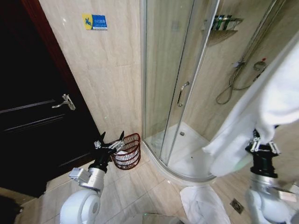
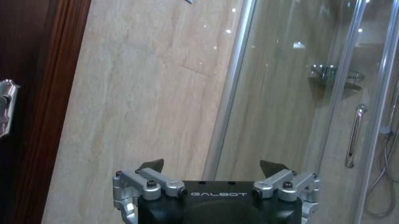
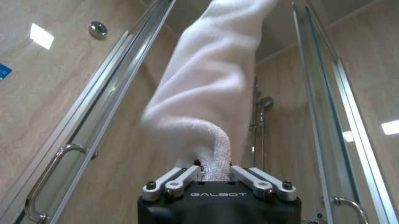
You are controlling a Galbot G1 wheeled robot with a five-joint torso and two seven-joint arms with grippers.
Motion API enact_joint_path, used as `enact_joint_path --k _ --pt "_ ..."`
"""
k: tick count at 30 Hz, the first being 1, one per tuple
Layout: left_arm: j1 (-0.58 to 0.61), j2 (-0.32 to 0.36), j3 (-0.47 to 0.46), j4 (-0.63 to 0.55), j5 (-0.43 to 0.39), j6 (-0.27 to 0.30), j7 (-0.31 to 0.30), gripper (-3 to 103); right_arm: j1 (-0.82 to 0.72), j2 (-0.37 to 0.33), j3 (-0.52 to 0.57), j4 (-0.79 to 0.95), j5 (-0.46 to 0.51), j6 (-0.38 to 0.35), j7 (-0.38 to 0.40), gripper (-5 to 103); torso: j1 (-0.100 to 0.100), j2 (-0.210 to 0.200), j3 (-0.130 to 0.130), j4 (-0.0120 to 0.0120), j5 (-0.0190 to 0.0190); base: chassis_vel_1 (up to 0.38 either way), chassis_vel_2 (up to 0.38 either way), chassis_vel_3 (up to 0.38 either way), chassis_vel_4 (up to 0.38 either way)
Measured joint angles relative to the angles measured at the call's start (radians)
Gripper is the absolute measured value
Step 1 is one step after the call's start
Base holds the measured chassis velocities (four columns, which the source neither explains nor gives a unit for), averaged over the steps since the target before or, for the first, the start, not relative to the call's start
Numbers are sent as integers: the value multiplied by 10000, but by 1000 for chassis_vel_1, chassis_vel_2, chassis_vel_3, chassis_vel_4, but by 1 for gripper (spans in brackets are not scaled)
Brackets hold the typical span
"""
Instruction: Discard the used towel into the hamper.
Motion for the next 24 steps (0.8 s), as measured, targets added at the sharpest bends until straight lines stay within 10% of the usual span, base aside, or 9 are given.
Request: enact_joint_path --k 24 --pt "0 0 0 0 0 0 0 100 -502 382 459 1438 -156 224 553 8 1 0 0 0 -5 0 0 0 0"
